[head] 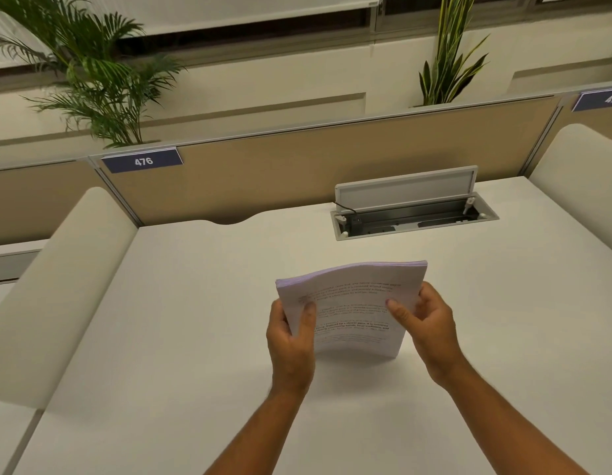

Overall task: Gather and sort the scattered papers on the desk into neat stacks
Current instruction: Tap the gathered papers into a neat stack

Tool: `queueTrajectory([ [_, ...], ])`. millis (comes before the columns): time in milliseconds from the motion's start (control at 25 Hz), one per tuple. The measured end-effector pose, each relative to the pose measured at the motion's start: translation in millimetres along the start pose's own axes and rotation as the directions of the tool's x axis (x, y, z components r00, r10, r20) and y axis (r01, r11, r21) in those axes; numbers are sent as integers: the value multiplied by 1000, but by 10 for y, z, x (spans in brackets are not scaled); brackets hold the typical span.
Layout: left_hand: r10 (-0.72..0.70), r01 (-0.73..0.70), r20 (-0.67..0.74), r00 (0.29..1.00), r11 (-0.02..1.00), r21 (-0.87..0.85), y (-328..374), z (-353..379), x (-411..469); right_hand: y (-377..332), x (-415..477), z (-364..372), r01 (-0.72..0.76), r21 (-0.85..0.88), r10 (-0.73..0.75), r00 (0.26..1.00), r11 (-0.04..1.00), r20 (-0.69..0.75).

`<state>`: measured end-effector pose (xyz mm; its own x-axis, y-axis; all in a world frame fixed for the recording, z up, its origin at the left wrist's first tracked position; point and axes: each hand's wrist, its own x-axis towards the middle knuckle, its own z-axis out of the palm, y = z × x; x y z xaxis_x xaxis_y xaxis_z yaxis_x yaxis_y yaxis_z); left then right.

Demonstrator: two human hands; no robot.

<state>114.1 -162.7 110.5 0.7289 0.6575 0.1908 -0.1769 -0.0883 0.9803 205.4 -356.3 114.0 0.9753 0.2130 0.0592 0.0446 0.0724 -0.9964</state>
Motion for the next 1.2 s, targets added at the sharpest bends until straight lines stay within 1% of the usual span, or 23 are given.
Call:
queueTrajectory([
  [160,-60,61,-3,998,998,18,-130,95,-124,138,-41,129,-65,-29,65,998,997,1],
  [280,-53,53,-48,997,999,12,-85,140,-70,86,-41,221,-42,-10,42,999,999,-24],
  [360,-16,16,-46,999,1000,11,-59,106,-29,24,-28,204,-19,-18,18,999,1000,-48],
  [440,5,-5,-41,999,1000,1,-64,63,-8,5,-33,168,-9,-28,8,999,1000,-39],
  [600,-35,33,-37,999,999,-32,-143,24,-10,55,-61,147,12,-23,-12,1000,1000,-11],
  [840,-93,89,-58,994,994,-65,-175,94,-93,69,-64,237,-16,-41,14,999,999,-33],
  [1040,12,-14,-39,999,999,-36,-123,78,-34,-78,-53,207,78,-40,-80,996,996,-44],
  [1120,-12,11,-33,999,1000,-28,-177,80,-50,-10,-52,191,50,-43,-51,998,998,-40],
  [1200,-73,72,-24,997,997,-17,-272,76,-109,125,-69,185,-19,-53,17,999,998,-36],
])
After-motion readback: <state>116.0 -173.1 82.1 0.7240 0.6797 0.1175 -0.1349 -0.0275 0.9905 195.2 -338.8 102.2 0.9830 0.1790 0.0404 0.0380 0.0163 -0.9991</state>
